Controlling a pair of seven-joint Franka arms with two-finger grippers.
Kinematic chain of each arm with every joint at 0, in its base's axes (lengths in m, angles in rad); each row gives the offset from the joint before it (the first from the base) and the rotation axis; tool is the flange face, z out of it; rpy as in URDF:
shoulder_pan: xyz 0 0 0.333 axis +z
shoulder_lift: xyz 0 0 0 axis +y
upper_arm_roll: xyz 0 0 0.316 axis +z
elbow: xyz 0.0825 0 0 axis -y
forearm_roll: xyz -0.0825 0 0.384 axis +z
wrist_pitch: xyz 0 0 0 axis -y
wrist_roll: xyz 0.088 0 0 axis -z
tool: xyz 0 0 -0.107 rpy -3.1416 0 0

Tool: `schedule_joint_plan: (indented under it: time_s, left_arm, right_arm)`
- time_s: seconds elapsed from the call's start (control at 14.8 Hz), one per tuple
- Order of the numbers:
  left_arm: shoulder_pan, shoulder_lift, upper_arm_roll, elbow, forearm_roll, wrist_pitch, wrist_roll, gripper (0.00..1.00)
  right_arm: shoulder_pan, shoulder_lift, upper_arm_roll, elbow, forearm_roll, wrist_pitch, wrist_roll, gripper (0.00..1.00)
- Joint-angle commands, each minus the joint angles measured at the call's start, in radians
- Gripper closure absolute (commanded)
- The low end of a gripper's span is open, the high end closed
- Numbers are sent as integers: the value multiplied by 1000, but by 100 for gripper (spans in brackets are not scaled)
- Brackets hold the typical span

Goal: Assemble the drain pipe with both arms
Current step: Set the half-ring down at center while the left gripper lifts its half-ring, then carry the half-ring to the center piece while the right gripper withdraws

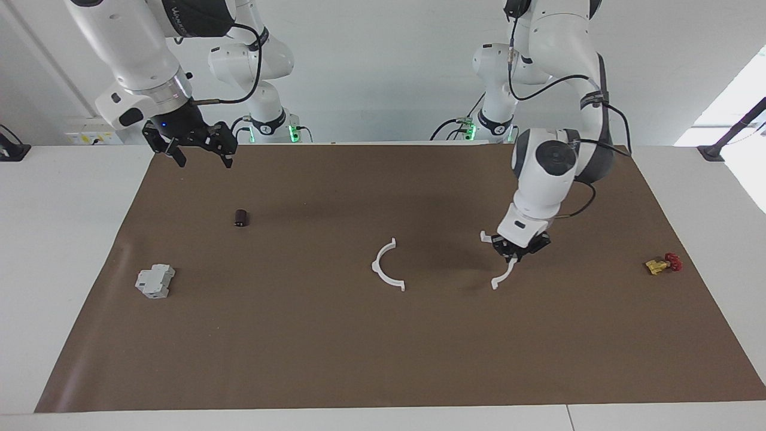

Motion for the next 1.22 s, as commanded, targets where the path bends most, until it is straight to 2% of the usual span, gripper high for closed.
schedule_joint_plan:
  time_s: [0.0,0.14,0.27,0.81,1.15]
  left_arm:
    - [-98,91,17,82,18,-14,-168,100]
    - [-124,152,15,143,18,-9,-227,100]
    - [-147,177,15,150,21,26,-229,100]
    - [-172,179,12,67,21,165,-224,100]
    - [-202,170,14,47,21,144,-227,100]
  right_arm:
    - [-18,-34,12,-55,-31,59,-39,0]
    - [-40,-5,12,-27,-42,46,-42,0]
    - [-41,-2,12,-26,-39,38,-43,0]
    - [-64,-3,12,-33,-40,49,-39,0]
    - [-69,-5,12,-38,-39,52,-42,0]
